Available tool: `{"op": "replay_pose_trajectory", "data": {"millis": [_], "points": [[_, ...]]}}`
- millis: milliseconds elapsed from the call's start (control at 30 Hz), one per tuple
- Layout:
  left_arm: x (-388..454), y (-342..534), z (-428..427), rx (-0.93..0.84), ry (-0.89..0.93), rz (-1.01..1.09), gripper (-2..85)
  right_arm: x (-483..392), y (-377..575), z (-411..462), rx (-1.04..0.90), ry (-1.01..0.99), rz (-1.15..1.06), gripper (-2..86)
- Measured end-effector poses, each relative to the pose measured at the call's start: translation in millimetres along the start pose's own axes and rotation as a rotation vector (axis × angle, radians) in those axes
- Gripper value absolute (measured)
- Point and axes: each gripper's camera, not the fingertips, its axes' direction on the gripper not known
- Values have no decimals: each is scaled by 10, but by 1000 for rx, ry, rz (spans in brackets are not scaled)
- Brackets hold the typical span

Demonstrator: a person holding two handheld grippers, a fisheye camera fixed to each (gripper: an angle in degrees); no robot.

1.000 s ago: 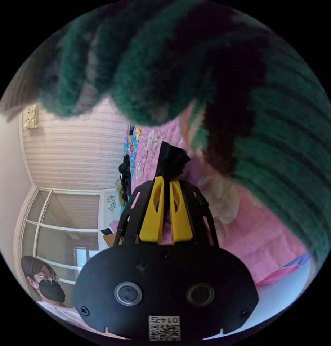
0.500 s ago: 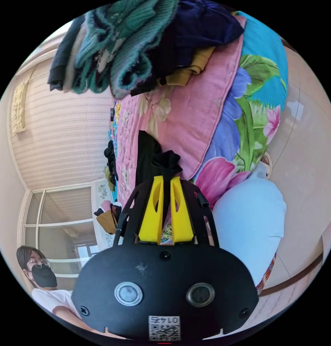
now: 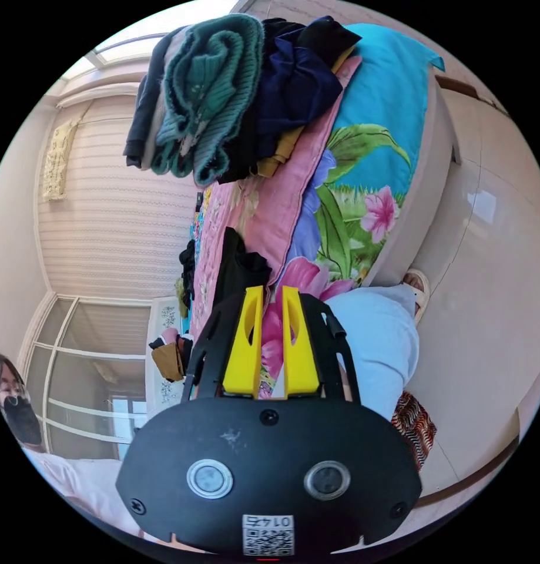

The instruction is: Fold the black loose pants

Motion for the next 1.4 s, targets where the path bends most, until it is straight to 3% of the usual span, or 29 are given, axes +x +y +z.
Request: {"op": "replay_pose_trajectory", "data": {"millis": [167,367,567,700,833,1067,1233,1400], "points": [[1693,-833,1570,-128,278,325,55,72,-49,197,-35,-48,-74,71],[3455,-1261,3359,-385,394,545,64,318,-90,216,-36,-52,-51,71],[4443,-1419,4717,-531,239,612,79,598,-101,230,-72,-158,-33,56],[4738,-1437,5288,-607,176,655,81,745,-102,244,-83,-204,-14,34],[4948,-1520,5563,-605,143,730,3,839,-85,243,-72,-235,-36,26],[5055,-1755,5880,-514,109,674,-9,686,25,198,8,-217,-254,41],[5027,-1830,6318,-582,147,545,1,834,-12,215,2,-150,-160,73],[5171,-2001,6377,-521,216,560,44,1040,0,146,67,-135,-40,94]]}}
